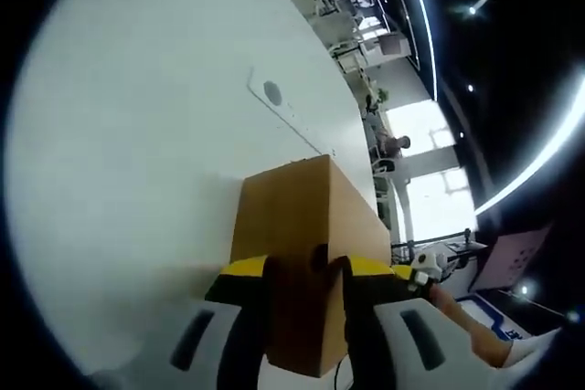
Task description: Operate the shoe box by opening the lid, removing the specified soft item, and placing it in the target area until the item is outside and the box remains undamaged.
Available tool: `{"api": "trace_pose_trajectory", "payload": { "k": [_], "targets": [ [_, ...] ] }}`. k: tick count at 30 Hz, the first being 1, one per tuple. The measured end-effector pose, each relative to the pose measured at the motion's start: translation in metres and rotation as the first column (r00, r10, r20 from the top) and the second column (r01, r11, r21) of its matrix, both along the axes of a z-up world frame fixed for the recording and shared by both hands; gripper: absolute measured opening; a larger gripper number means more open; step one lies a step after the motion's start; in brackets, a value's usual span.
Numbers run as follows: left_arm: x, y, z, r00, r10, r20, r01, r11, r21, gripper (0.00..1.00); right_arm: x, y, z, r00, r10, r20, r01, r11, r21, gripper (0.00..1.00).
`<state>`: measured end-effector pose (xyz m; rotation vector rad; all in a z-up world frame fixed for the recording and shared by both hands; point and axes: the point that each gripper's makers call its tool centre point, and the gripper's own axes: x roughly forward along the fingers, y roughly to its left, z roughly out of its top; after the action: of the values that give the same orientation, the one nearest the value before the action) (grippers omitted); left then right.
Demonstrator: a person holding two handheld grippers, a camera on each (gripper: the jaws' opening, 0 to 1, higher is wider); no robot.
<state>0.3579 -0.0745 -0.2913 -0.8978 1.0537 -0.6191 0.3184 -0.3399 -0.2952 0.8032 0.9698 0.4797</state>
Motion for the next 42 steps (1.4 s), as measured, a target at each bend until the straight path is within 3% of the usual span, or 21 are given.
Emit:
{"api": "trace_pose_trajectory", "payload": {
  "k": [42],
  "targets": [
    [-0.009,0.000,0.000,1.000,0.012,-0.003,-0.012,1.000,0.001,0.31,0.004,-0.001,0.000,0.999,0.037,-0.008,-0.038,0.999,-0.008,0.29]
  ]
}}
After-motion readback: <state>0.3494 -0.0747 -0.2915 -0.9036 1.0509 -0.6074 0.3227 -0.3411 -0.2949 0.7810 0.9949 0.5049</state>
